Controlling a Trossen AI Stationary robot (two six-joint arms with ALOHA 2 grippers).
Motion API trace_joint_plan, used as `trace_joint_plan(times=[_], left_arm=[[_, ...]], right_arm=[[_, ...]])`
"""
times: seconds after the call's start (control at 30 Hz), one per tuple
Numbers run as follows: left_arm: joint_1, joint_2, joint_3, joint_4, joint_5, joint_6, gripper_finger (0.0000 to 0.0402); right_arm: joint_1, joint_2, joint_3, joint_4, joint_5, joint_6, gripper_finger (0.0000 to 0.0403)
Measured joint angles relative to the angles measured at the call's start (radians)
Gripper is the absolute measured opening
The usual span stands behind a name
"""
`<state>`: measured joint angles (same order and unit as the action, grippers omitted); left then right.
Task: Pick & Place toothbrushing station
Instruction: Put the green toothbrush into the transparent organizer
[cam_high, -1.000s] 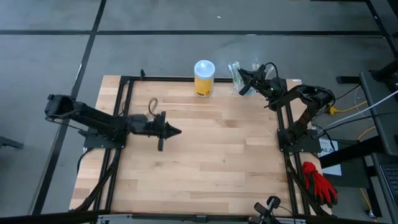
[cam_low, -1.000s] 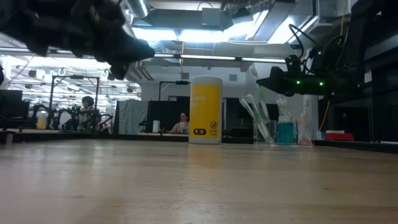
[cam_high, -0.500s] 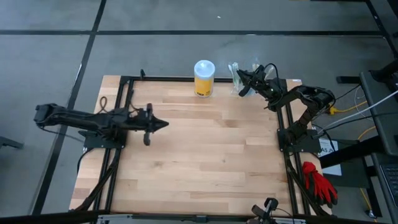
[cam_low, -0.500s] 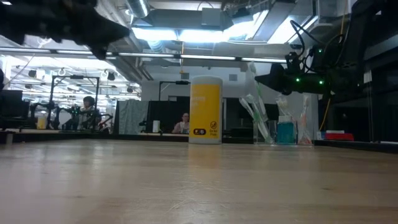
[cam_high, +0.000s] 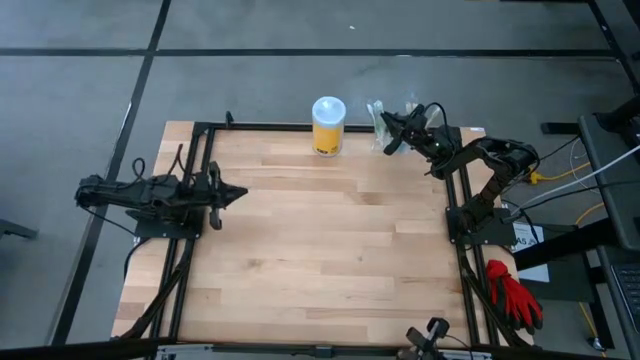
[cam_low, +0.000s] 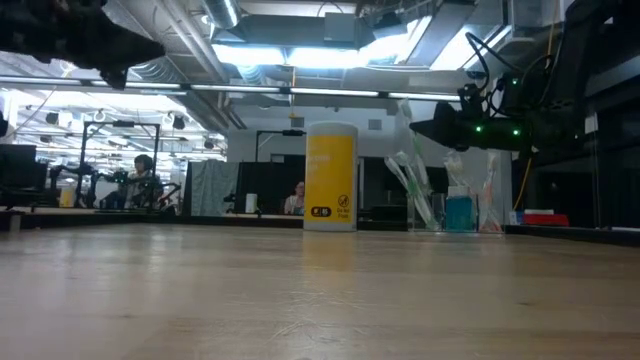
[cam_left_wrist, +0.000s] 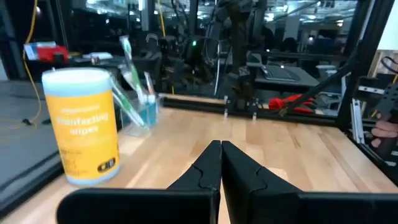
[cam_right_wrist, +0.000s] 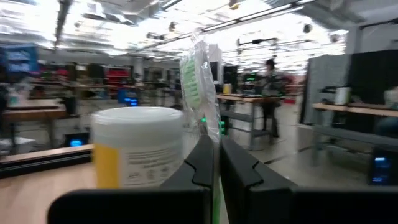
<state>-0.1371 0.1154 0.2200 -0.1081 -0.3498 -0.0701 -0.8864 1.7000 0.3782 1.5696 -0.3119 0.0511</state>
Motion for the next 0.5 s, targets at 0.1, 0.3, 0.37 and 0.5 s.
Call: trace_joint_plan(times=[0.1, 0.3, 0.37, 0.5], left_arm=[[-0.001, -0.042, -0.018, -0.031, 0.006, -0.022, 0.0003], [-0.012, -0.059, -0.116, 0.056, 0.031, -0.058, 0.0003], [-0.024, -0.059, -0.174, 0.141, 0.031, -0.067, 0.0003], [-0.055, -0.044, -0.211, 0.177, 0.009, -0.084, 0.0003]], right_arm=[[0.0, 0.0, 0.0, -0.005, 0.06, -0.031, 0.0011], [0.001, 0.0, 0.0, -0.034, 0.1, -0.063, 0.0011], [0.004, 0.0, 0.0, -0.053, 0.103, -0.067, 0.0011], [0.007, 0.001, 0.0, -0.102, 0.11, -0.085, 0.0011]])
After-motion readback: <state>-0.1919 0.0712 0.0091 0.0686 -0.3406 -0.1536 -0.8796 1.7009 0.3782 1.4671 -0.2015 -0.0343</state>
